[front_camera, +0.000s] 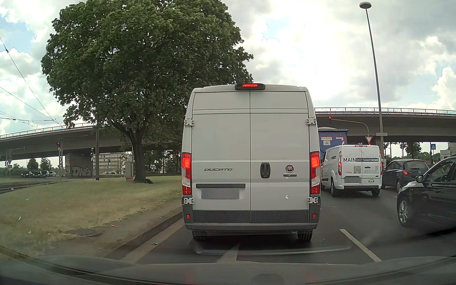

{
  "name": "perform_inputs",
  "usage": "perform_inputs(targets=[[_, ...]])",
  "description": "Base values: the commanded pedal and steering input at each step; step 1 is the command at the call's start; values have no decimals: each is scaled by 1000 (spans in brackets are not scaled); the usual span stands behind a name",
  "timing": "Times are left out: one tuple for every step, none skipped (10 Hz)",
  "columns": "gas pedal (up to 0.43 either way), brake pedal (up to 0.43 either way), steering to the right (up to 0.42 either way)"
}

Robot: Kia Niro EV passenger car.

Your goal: Follow the waypoints while adhering to traffic rules and regulations

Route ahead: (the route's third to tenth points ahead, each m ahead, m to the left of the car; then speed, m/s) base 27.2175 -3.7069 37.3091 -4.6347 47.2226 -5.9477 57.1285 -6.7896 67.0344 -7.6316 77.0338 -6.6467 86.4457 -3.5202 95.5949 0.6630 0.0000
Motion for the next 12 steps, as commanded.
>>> perform_inputs(targets=[[0, 317, 2], [0, 317, 2], [0, 317, 2], [0, 317, 3], [0, 317, 2], [0, 317, 2], [0, 317, 2], [0, 317, 2], [0, 317, 2], [0, 317, 2], [0, 317, 2], [0, 323, 2]])
